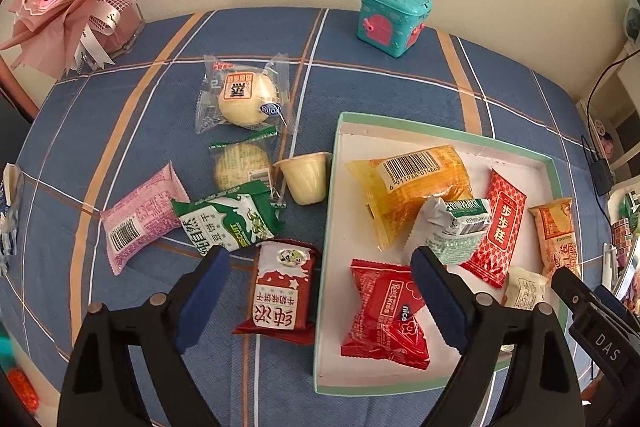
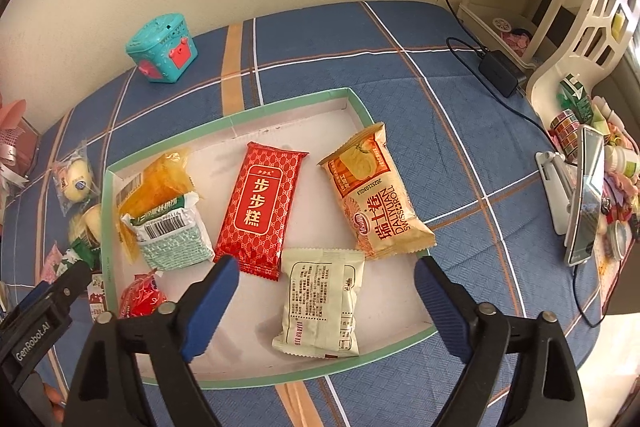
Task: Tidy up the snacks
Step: 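Withdraw both open tools from the tray toward the remaining snacks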
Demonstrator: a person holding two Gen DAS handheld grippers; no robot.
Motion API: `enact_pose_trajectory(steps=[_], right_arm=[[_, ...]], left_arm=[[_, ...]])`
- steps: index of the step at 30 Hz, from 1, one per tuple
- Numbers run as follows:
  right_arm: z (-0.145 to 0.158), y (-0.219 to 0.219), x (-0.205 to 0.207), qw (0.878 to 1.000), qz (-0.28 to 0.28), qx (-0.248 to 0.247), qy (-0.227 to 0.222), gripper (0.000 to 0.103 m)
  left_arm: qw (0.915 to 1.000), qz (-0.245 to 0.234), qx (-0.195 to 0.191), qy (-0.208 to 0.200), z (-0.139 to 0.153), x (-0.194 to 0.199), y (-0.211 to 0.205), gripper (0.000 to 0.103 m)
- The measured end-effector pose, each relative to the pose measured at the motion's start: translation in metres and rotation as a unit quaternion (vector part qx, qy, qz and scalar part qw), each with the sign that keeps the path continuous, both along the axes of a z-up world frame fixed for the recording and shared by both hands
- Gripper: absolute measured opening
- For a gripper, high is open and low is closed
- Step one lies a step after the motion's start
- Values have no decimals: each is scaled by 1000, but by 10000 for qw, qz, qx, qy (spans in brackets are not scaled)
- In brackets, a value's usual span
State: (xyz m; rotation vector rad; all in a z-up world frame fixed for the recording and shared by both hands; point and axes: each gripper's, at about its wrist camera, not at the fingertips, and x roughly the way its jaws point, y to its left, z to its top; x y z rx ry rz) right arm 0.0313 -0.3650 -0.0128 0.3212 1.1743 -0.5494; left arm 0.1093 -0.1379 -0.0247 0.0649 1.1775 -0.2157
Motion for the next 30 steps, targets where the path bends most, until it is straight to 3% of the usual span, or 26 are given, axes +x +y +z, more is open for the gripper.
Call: enact_pose_trajectory(steps=[5,19,30], right_arm=[[0,1,1,10000,7,2,-50,103],[-4,13,8,9996,-40,247,-147,103],[-6,44,24,9992,175,343,-89,103]], left_arm=[[9999,-6,130,-106,-1,1,0,100],[9994,190,-24,-304,6,7,17,100],[9987,441,-129,-225,5,17,46,100]])
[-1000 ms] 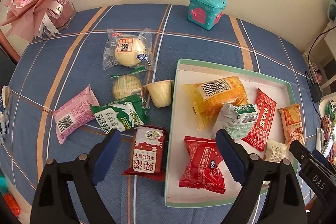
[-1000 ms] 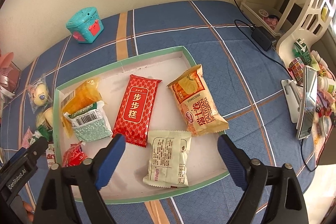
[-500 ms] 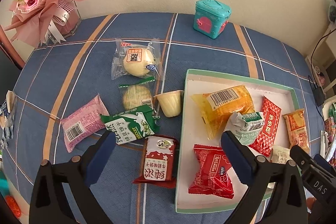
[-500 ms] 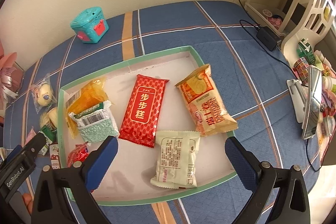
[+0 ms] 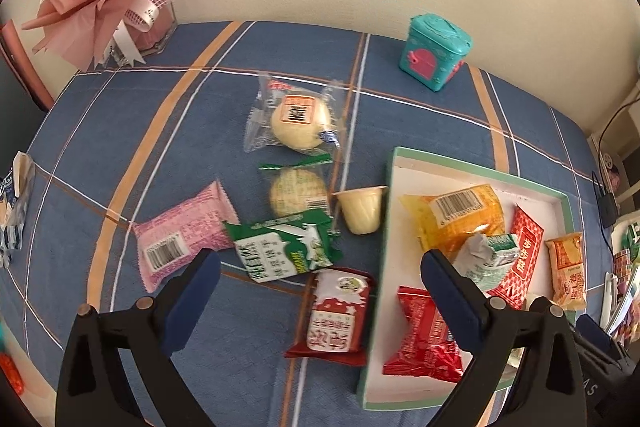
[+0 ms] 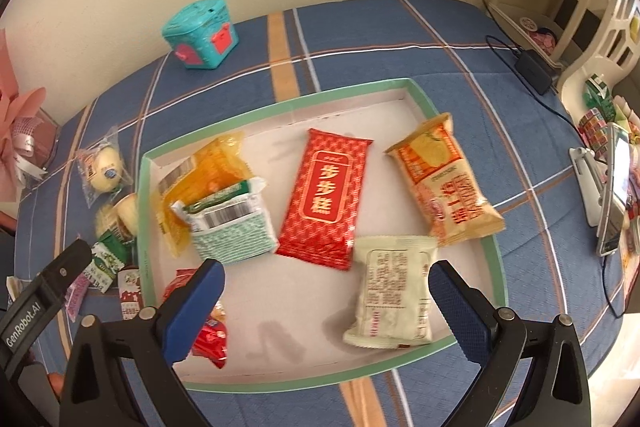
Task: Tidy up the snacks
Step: 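Withdraw both open tools from the tray toward the remaining snacks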
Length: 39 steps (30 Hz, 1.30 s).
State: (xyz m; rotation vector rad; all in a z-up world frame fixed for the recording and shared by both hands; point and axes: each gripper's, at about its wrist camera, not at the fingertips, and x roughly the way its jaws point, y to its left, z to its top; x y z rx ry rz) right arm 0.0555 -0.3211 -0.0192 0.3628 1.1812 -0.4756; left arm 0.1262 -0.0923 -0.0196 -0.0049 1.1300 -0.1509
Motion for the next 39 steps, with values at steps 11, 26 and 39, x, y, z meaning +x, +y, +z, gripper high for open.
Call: enact_pose_trajectory(steps=[11,26,39], right_arm=[[-5,43,17,9984,520,-187,134,103],[-5,105,37,9929,1171,-217,-7,103],[-15,141,55,9845,1739,166,-169,98]], left_arm=[[9985,413,348,-6,2,10,57,100],[9958,874,265,27,3,12,121,100],[9930,1163,-41,205,-6,20,149,100]])
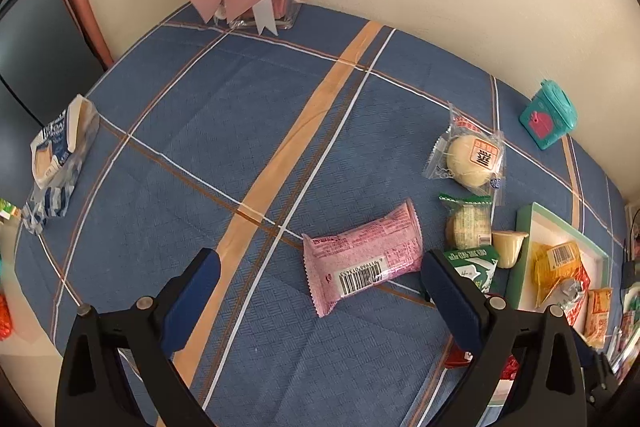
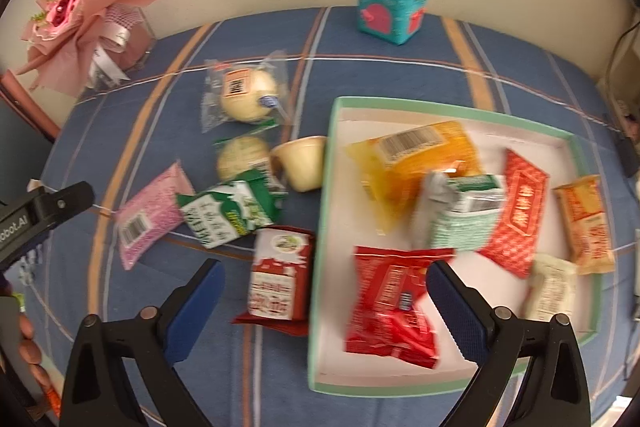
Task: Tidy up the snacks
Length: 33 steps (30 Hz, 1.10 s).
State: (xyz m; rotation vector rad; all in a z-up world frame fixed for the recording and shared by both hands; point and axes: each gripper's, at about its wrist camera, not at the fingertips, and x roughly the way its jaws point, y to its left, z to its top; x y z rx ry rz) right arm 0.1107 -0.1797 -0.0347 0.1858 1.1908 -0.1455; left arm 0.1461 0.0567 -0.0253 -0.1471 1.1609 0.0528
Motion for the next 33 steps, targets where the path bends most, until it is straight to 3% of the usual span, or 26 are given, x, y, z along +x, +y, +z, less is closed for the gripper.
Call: enact_pose_trajectory(steps=[9,23,28,33], right_arm=[[-7,21,12,9991,378,136,-124,94],[-32,23,14,9981,371,442,220,56],[-34,21,14,9979,340,493,251,54],[-34,21,13,9978,353,493,250,53]], left_arm=[[9989,-83,-246,400,-31,15,-8,100],[9969,-772,63,125,-45,40,-24,100],[9959,-863,-149,229,-57,42,-26,100],[9923,-1229,33,167,-58,39,-43,98]])
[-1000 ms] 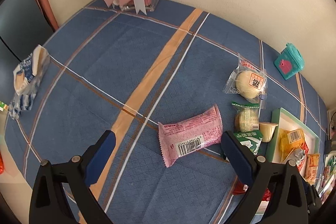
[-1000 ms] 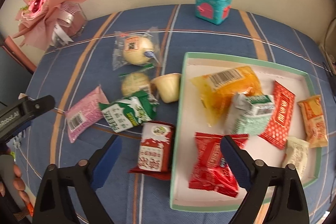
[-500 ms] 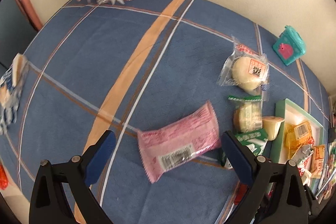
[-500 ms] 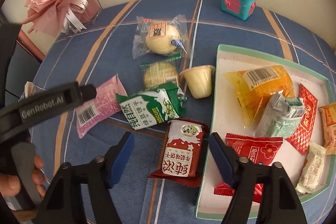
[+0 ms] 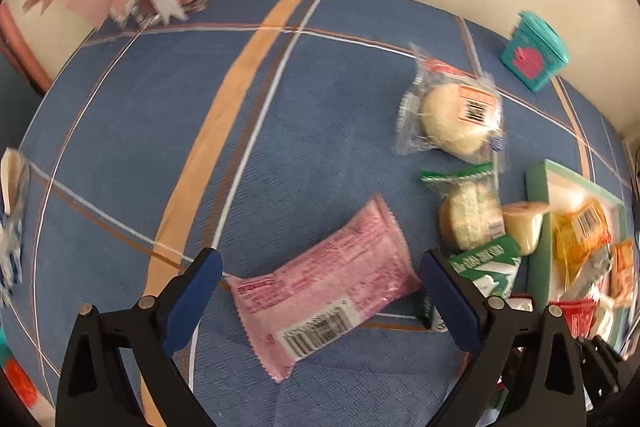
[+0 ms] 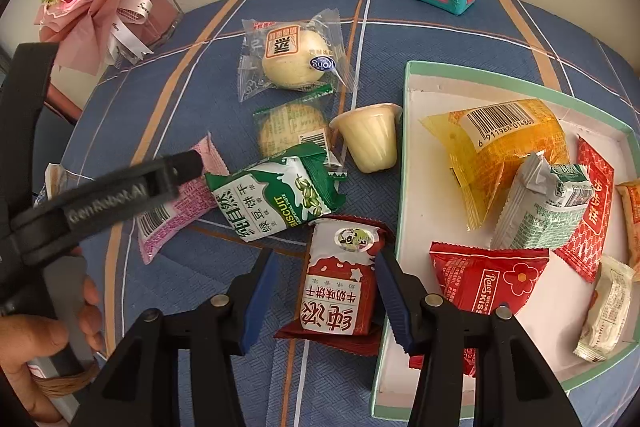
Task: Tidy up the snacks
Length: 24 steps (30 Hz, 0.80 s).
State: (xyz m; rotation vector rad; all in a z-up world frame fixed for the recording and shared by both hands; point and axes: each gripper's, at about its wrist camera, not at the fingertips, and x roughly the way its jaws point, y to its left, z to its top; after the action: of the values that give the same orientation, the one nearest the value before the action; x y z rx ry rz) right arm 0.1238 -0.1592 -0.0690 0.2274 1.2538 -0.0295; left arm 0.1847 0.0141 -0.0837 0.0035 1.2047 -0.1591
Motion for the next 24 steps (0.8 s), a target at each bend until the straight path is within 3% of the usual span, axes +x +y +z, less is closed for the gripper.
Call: enact_pose_trajectory(steps=[5,11,15,21,24], right_arm=[[0,-1,0,10000,1,33,20,53],[0,-3,0,10000,8,72,35,53],[0,-1,0,9999,35,84,52,54],[1,-2,-2,9995,47,316,63,54],[2,-3,-3,9999,24,160,46,54]], left_arm=[[9992,-276,-190,212,-4,-2,-10,89],[9973,-97,-501,520,-10,-4,0,78],[9972,-113,-475,566,-9,-7,1,65],[9974,-52,-323,639,-17,-10,1,60],[9971,68,-175,737,-26,-10,5,55]])
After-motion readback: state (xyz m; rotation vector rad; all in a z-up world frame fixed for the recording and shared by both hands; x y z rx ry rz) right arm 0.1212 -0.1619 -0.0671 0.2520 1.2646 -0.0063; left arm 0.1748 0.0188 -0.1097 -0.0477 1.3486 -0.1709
